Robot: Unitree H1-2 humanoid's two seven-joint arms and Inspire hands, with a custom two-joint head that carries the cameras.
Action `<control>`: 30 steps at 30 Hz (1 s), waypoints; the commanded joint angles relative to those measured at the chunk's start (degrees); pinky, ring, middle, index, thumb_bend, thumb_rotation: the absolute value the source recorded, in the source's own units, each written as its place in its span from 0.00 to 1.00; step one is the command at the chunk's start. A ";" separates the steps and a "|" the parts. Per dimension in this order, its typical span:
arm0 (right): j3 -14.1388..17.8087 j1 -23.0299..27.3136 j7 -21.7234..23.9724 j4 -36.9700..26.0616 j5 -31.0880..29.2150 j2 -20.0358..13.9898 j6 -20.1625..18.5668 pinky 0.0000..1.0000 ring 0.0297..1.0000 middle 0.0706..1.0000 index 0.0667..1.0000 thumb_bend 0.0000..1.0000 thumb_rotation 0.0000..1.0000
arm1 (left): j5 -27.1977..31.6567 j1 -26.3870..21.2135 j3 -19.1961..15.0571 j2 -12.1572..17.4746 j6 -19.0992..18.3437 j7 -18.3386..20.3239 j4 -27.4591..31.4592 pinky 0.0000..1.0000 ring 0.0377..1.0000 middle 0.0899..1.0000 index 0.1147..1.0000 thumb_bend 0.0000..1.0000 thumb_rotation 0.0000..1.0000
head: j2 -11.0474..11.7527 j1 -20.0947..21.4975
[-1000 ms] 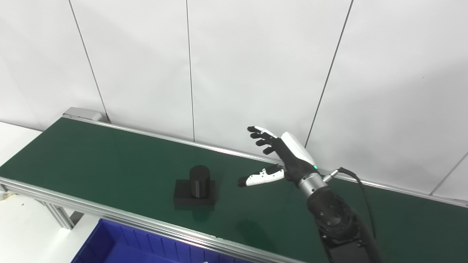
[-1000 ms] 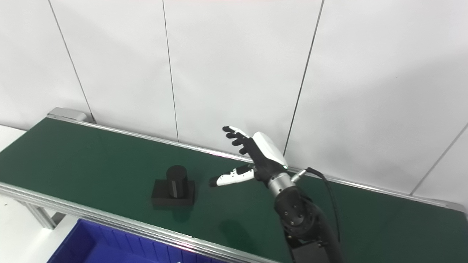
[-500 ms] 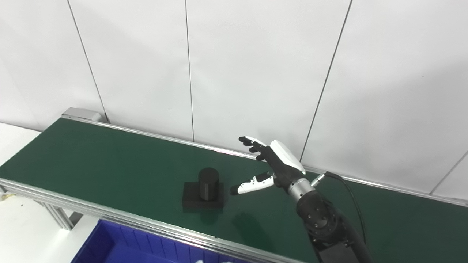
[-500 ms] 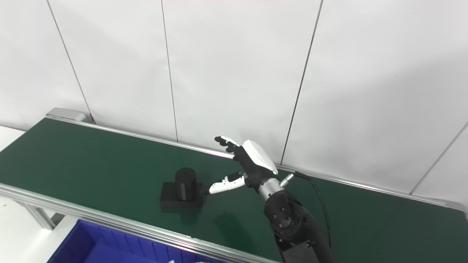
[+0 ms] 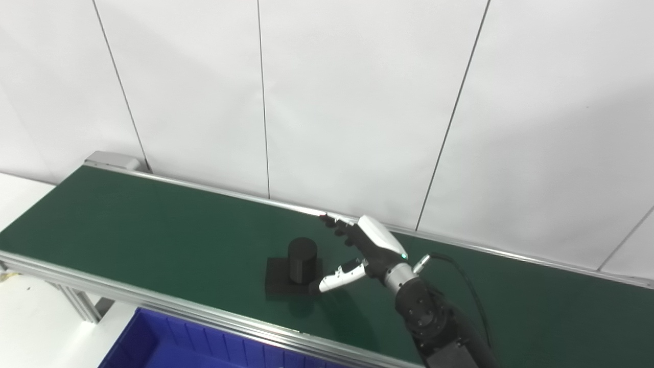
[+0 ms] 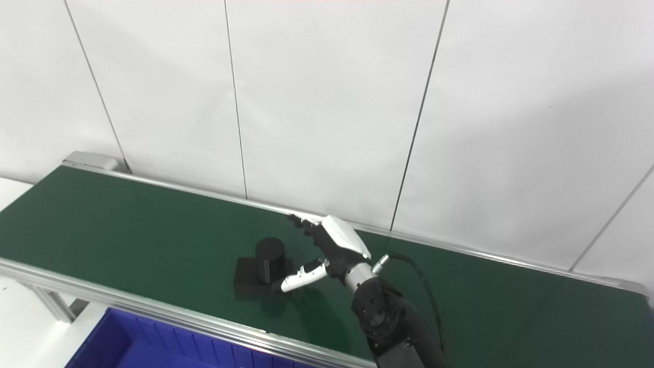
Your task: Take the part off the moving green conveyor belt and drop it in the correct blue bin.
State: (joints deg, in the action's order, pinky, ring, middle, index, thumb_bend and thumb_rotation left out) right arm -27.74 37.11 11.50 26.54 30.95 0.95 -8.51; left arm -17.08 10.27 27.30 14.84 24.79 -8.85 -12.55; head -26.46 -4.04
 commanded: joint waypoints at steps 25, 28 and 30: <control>-0.65 8.08 -13.21 25.44 0.71 4.81 12.43 0.57 0.65 0.82 0.84 0.80 0.01 | 1.29 -0.71 1.44 2.14 2.13 -3.16 1.85 0.64 0.73 0.76 0.72 1.00 0.11 | -1.53 1.33; -1.16 7.68 -15.76 27.14 1.40 4.70 14.35 0.42 0.46 0.78 0.81 0.55 0.00 | 0.66 -0.81 1.56 2.30 2.13 -3.79 1.65 0.64 0.73 0.75 0.72 1.00 0.12 | -1.69 1.46; -2.03 7.50 -18.33 28.05 2.78 4.55 15.55 0.46 0.45 0.72 0.77 0.53 0.00 | 0.77 -0.84 1.53 2.36 2.13 -3.69 1.71 0.64 0.72 0.75 0.72 1.00 0.12 | -1.79 1.47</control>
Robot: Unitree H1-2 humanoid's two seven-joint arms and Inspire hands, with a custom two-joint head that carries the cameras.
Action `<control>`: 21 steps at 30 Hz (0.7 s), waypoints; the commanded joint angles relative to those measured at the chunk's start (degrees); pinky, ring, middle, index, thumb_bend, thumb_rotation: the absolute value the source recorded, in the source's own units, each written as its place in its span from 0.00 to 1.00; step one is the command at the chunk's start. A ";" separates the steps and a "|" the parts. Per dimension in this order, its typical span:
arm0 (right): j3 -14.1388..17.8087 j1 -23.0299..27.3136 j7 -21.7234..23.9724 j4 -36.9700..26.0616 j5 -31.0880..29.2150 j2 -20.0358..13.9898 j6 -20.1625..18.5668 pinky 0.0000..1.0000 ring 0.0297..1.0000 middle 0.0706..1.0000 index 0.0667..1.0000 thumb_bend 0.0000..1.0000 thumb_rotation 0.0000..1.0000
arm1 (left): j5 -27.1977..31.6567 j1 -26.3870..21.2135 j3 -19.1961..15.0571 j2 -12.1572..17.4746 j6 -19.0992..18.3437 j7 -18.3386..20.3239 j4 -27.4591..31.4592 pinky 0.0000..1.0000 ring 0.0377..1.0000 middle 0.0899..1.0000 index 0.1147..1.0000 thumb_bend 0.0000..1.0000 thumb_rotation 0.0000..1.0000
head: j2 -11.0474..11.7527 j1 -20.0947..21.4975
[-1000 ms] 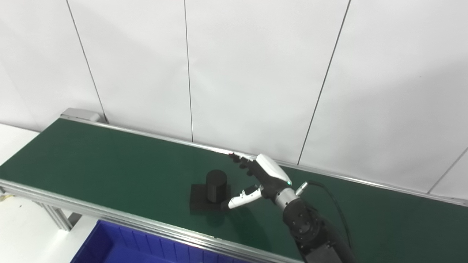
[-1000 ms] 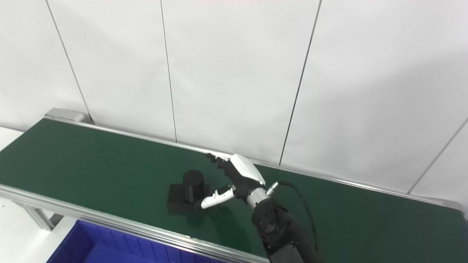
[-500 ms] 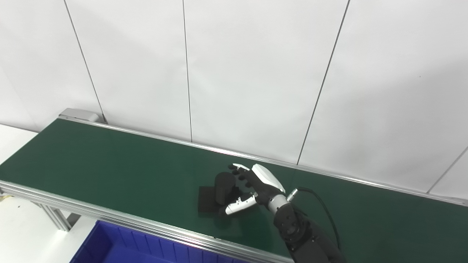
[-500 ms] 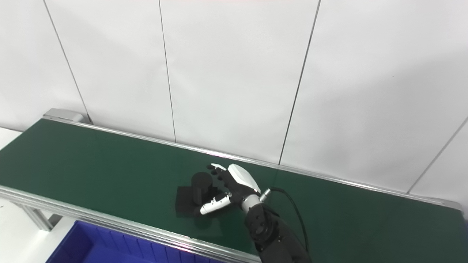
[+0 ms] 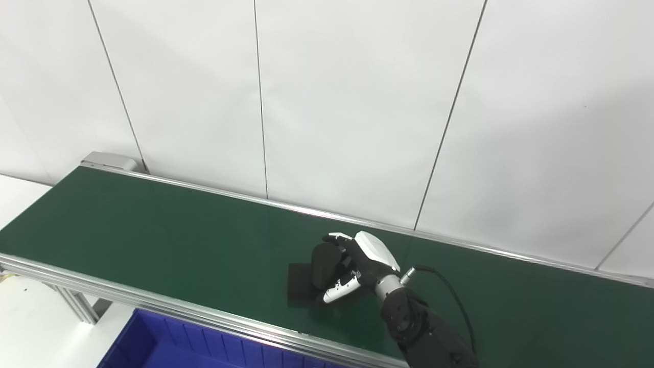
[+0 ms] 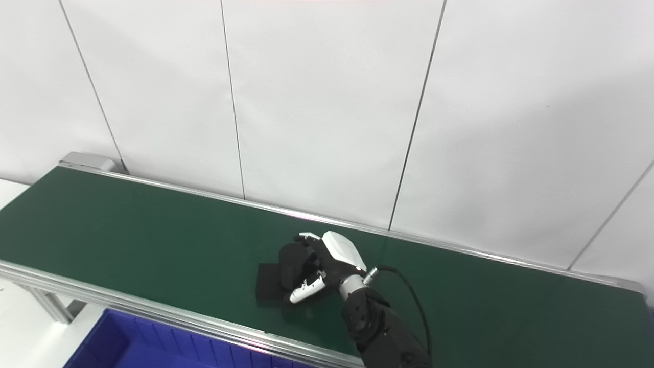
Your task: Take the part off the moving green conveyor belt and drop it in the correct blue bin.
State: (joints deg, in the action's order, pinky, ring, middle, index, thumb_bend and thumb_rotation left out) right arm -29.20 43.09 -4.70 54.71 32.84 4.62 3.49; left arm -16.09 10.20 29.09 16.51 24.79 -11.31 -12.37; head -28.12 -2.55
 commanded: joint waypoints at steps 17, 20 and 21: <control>-5.31 0.34 -17.09 2.64 7.87 0.68 10.99 0.25 0.43 0.40 0.48 0.52 0.00 | 0.51 -1.29 -0.39 1.08 2.13 -0.91 0.93 0.65 0.73 0.76 0.73 1.00 0.11 | -0.34 0.64; -4.28 -1.05 -18.82 0.76 7.15 0.32 11.79 0.24 0.43 0.38 0.48 0.52 0.00 | -0.13 -1.44 -0.31 1.20 2.13 -1.26 0.88 0.64 0.73 0.76 0.73 1.00 0.12 | -0.53 0.80; -3.80 -1.55 -19.38 0.06 6.79 0.22 12.18 0.24 0.43 0.37 0.48 0.52 0.00 | -0.15 -1.46 -0.34 1.20 2.13 -1.21 0.91 0.65 0.73 0.76 0.73 1.00 0.13 | -0.53 0.80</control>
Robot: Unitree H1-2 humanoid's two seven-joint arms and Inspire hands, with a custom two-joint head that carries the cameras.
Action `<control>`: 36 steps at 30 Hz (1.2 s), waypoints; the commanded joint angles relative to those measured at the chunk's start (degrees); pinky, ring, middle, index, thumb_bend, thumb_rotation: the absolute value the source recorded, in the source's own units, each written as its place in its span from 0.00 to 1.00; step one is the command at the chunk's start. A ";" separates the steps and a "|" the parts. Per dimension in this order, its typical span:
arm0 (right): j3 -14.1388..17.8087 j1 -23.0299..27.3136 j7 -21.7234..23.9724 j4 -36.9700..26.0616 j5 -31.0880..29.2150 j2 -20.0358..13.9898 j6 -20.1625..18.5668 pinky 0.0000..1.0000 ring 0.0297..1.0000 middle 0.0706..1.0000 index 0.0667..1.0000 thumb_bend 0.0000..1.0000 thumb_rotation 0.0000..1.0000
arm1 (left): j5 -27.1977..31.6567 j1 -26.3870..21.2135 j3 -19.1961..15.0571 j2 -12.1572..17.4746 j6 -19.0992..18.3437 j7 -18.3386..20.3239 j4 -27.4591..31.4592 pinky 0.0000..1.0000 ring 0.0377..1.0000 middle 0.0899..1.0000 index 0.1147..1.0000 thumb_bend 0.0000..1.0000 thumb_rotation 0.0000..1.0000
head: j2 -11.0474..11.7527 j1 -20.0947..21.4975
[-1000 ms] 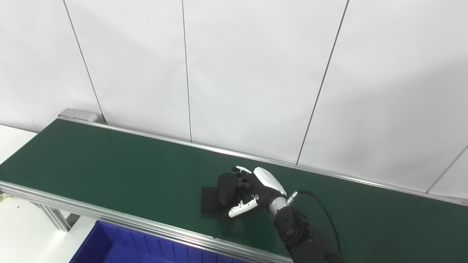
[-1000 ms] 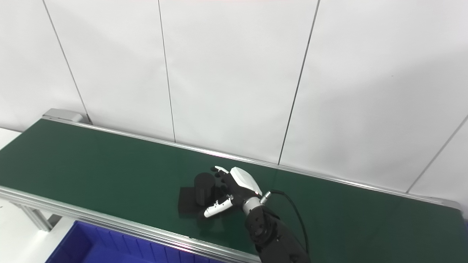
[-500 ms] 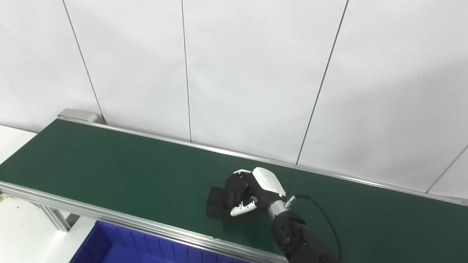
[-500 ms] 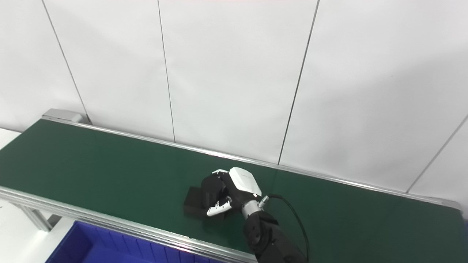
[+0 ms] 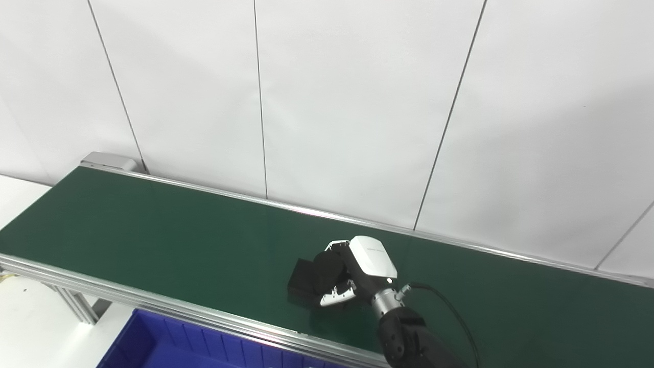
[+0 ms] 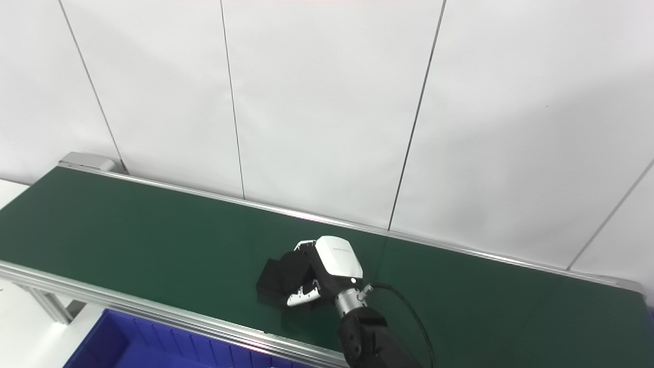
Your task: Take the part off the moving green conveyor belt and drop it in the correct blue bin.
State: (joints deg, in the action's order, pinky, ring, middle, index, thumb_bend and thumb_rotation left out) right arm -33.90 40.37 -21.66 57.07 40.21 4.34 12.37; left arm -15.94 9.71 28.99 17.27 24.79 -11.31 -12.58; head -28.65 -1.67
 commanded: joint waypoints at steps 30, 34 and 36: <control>17.88 -34.18 17.82 -65.57 -11.81 -11.83 -5.28 0.42 0.41 0.47 0.48 0.52 0.00 | 3.04 2.16 -4.15 2.58 2.10 4.51 8.38 0.65 0.76 0.80 0.77 0.94 0.17 | -9.46 5.89; 19.49 -38.08 22.60 -69.69 -14.64 -14.85 -6.46 0.42 0.41 0.47 0.47 0.52 0.00 | 4.71 3.71 -6.69 2.54 1.64 7.99 11.25 0.66 0.76 0.80 0.76 0.93 0.16 | -11.24 6.07; 20.10 -39.62 24.28 -71.06 -15.11 -16.10 -6.99 0.43 0.41 0.46 0.47 0.52 0.00 | 4.61 4.24 -7.83 2.16 1.20 9.31 12.33 0.66 0.76 0.80 0.76 0.93 0.15 | -11.86 6.03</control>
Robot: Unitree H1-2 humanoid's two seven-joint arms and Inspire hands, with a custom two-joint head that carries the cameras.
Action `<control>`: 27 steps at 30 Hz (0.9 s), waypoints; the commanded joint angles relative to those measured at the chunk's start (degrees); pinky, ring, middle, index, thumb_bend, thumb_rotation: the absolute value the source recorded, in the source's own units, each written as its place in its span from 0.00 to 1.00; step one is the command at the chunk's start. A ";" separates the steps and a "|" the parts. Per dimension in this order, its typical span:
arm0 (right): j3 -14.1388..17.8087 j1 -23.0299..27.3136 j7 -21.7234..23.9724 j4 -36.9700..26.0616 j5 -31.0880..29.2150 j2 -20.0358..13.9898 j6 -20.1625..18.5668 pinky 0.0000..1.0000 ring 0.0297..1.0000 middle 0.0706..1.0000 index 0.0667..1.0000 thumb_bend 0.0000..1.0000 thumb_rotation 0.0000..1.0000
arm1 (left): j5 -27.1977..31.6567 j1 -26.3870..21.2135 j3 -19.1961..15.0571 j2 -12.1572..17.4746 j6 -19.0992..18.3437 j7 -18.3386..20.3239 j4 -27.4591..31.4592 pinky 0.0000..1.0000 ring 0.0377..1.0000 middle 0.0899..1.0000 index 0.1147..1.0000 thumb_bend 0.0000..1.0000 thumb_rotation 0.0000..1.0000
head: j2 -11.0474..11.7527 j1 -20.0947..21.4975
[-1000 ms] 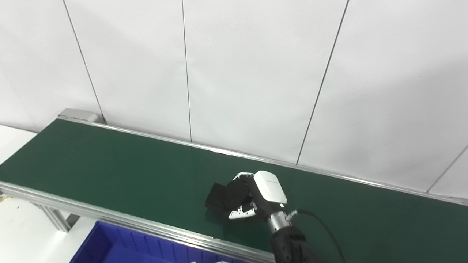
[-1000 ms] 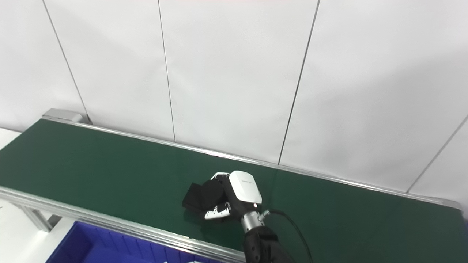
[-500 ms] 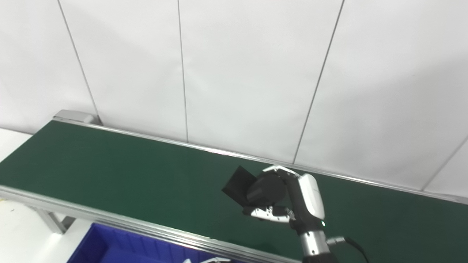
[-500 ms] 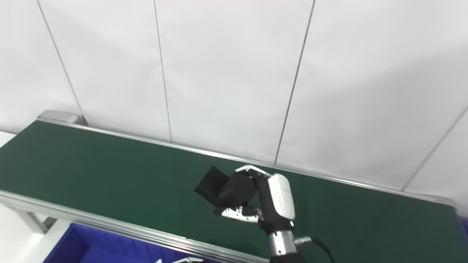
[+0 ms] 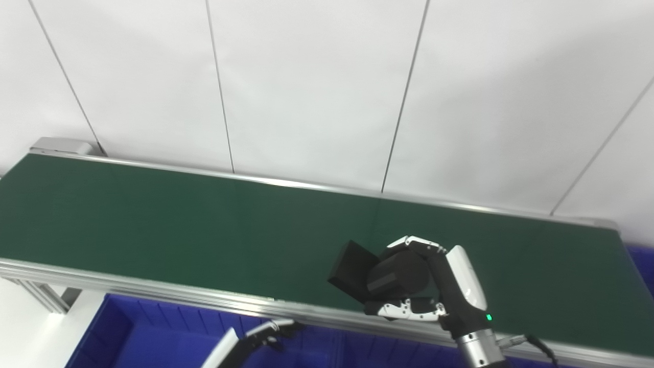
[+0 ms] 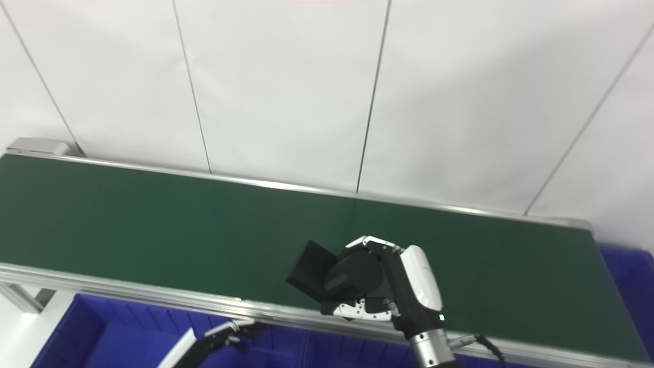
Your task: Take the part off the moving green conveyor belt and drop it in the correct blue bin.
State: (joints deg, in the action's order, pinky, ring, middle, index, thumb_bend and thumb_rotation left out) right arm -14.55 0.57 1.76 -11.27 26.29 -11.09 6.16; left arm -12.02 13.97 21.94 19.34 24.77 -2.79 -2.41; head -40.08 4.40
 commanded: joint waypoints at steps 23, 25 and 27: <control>3.23 -1.86 21.04 -5.69 -1.37 -15.71 -10.36 0.43 0.39 0.46 0.49 0.51 0.00 | -0.01 0.84 -7.15 -4.46 -5.05 9.03 9.26 0.65 0.75 0.79 0.75 0.93 0.14 | -8.87 -2.19; 3.02 -1.23 22.17 -4.76 -1.51 -16.20 -10.73 0.42 0.39 0.45 0.50 0.51 0.00 | 0.32 0.80 -7.32 -4.70 -5.45 9.38 9.63 0.65 0.76 0.79 0.75 0.93 0.13 | -9.53 -2.53; 2.66 -0.68 23.45 -4.18 -1.12 -16.67 -11.92 0.41 0.38 0.45 0.50 0.51 0.00 | 0.29 0.74 -7.50 -4.94 -5.76 9.60 9.90 0.65 0.75 0.79 0.75 0.93 0.12 | -10.08 -2.75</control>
State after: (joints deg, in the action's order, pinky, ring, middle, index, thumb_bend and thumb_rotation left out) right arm -11.98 -1.55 24.53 -14.83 25.60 -26.65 -4.65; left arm -12.11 15.07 14.76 14.88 18.86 6.71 5.50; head -50.09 1.67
